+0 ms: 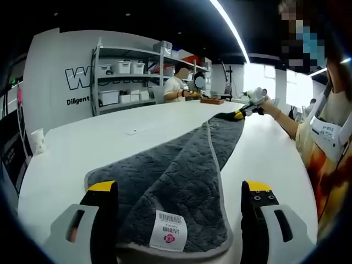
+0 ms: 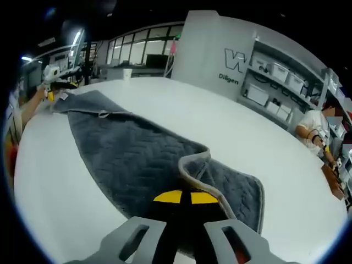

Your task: Open the folded towel by lifting each exposed corner and separating the folded layers until the towel lies flat within the target outline without major curled edges

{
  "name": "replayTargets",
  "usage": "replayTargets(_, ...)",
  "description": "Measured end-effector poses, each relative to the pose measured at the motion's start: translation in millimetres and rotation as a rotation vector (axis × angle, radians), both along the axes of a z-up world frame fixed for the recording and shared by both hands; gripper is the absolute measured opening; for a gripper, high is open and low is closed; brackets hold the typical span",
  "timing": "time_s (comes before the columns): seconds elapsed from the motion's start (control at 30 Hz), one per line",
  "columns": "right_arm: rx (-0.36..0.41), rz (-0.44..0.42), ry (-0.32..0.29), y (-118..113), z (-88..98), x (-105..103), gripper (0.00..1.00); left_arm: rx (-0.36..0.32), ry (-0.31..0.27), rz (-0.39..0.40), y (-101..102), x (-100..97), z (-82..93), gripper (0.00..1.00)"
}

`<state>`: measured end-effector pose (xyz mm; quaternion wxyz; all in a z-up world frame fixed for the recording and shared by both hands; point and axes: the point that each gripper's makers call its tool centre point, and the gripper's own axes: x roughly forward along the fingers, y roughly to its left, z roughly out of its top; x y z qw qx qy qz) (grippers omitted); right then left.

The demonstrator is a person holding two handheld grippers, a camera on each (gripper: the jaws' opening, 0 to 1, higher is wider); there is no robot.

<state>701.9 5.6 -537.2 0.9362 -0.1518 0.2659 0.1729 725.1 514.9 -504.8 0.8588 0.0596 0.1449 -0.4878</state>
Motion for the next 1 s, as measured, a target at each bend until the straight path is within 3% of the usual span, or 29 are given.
replayTargets(0.23,0.033,-0.01,0.021,2.4,-8.5,-1.9,0.0,-0.03,0.001,0.005,1.0,-0.7,4.2,0.91)
replayTargets(0.43,0.075,-0.028,-0.018,4.6,2.8,-9.8,0.0,-0.02,0.009,0.008,2.1,-0.5,0.8,0.91)
replayTargets(0.63,0.077,-0.023,-0.01,11.8,6.7,-27.6,0.12,-0.029,0.009,0.005,1.0,-1.3,2.3,0.91)
replayTargets(0.83,0.041,-0.025,-0.054,16.8,21.3,-42.2,0.11,-0.033,0.013,-0.004,1.8,-1.6,2.4,0.91)
replayTargets(0.93,-0.019,0.003,-0.111,23.0,35.9,-43.6,0.15,-0.031,0.012,-0.003,1.5,-1.4,2.4,0.91)
replayTargets(1.0,-0.059,0.025,-0.116,27.9,39.3,-43.0,0.15,-0.034,0.012,-0.004,0.8,-1.7,2.6,0.91)
